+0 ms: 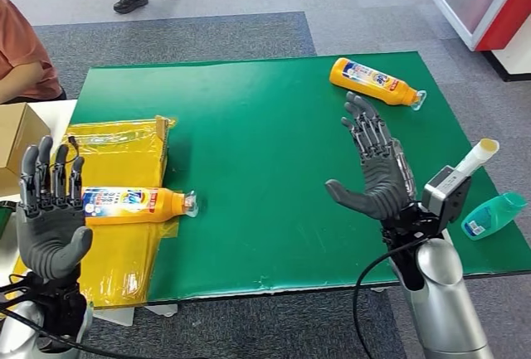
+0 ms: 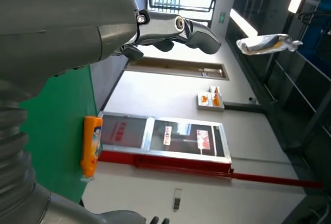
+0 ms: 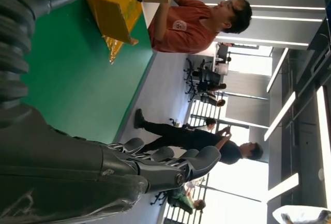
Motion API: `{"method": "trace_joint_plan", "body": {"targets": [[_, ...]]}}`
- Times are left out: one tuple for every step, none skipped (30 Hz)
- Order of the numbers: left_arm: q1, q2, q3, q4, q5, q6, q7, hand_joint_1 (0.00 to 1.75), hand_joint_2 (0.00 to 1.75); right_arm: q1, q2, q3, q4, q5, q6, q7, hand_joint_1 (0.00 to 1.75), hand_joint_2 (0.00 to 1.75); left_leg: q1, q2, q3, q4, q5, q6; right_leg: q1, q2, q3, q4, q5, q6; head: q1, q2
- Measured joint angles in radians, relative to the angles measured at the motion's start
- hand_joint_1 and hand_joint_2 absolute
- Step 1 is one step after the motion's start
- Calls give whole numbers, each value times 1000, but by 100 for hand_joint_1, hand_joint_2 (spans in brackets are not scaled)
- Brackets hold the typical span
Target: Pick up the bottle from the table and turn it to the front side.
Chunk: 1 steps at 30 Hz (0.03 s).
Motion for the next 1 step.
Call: {"method": "trace_joint_plan", "body": {"targets": [[0,0,0,0,0,-1,0,0,175,0,0,0,0,0,0,0,0,175,0,0,0,0,0,0,0,0,0,0,0,0,0,0]]}}
